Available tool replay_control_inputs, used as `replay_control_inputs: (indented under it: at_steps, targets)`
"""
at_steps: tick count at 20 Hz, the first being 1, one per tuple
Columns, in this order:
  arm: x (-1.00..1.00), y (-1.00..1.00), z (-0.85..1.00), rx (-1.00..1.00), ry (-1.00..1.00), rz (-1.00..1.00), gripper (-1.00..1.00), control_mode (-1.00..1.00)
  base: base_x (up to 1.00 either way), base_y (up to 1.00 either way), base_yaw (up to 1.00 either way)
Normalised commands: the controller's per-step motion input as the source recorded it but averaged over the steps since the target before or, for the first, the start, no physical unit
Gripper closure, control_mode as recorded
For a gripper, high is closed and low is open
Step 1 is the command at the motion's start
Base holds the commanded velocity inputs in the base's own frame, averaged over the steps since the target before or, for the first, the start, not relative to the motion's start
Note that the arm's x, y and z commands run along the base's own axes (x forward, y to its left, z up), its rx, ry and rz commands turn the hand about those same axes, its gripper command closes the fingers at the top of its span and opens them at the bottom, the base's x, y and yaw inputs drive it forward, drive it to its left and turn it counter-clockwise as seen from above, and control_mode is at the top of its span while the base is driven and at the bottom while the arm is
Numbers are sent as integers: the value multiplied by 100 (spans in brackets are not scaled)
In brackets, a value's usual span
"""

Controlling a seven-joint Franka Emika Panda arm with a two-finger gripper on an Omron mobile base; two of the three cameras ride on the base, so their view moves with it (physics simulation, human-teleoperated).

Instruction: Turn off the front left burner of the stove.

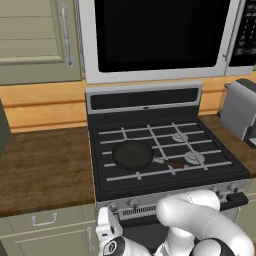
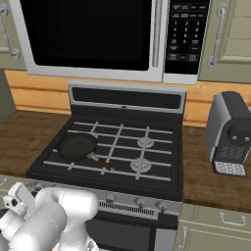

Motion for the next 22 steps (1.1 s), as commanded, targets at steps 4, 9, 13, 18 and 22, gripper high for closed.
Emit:
replay_control_inputs:
  at_steps: [4,9,13,18,22]
  targets:
    - [0,-3,0,0,0,1,-100,-100,0,0,0]
    - [0,-1,0,0,0,0,100,-100,0,0,0]
    - [1,0,1,0,0,0,100,-100,0,0,0]
    - [11,0,17,7,2,0,100,-100,0,0,0]
    - [17,-4,22,24,6,0,100,-100,0,0,0]
